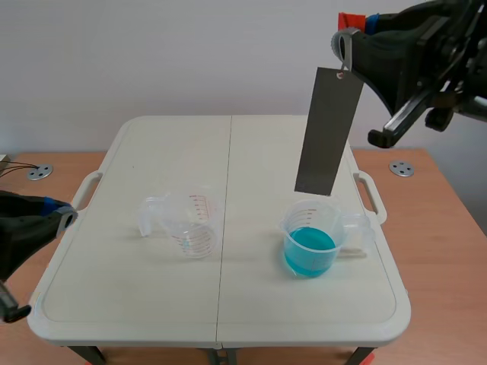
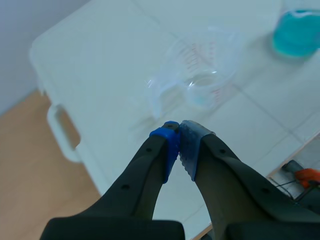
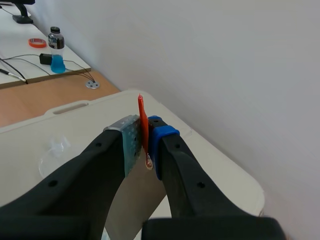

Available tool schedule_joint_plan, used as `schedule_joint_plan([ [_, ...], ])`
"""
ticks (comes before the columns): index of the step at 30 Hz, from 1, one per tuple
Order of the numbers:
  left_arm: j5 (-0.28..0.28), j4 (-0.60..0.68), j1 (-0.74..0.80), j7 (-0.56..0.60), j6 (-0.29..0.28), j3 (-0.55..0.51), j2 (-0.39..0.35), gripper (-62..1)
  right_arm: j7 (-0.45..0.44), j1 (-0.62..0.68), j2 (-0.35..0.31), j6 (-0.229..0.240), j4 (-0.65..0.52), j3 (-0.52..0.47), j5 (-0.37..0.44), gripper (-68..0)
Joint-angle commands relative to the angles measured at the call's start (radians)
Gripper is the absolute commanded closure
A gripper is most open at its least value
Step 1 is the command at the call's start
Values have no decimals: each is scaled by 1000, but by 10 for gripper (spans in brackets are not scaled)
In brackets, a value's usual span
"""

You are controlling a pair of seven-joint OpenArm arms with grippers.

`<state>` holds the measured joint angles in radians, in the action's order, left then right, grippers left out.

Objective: Hold the metal plate by the orange handle, dip it into the blue solution, take it out and point at it, then put the plate back in the beaker on the left.
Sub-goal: 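Move the plate over the blue solution, then point at the plate with the left hand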

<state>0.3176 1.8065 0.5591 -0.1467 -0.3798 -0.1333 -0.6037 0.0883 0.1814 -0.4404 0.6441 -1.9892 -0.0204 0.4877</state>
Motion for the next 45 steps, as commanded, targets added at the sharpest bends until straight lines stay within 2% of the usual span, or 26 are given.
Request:
schedule_joint_plan([
  [1, 7, 12, -27, 7, -11, 31, 2, -15, -17, -1, -6, 12, -26, -18, 15, -13],
  [7, 7, 7, -162, -57, -35, 183, 3, -15, -17, 30, -5, 21, -26, -47, 14, -13],
  [15, 7, 4, -328, -119, -36, 354, 8, -15, -16, 32, -5, 23, -26, -47, 14, -13],
  [21, 7, -67, -432, -125, -37, 462, 18, -15, -16, 32, -5, 23, -26, -47, 14, -13],
  [30, -32, -249, -605, -124, -61, 584, 128, -15, -15, 32, -5, 23, -26, -47, 14, -13],
  [36, -35, -309, -688, -124, -87, 674, 169, -15, -5, 32, -5, 23, -26, -47, 14, -13],
  [39, -53, -340, -723, -124, -87, 711, 194, -15, -4, 32, -5, 23, -26, -47, 14, -13],
  [45, -81, -416, -778, -120, -87, 741, 260, -15, -4, 32, -5, 23, -26, -47, 14, -13],
])
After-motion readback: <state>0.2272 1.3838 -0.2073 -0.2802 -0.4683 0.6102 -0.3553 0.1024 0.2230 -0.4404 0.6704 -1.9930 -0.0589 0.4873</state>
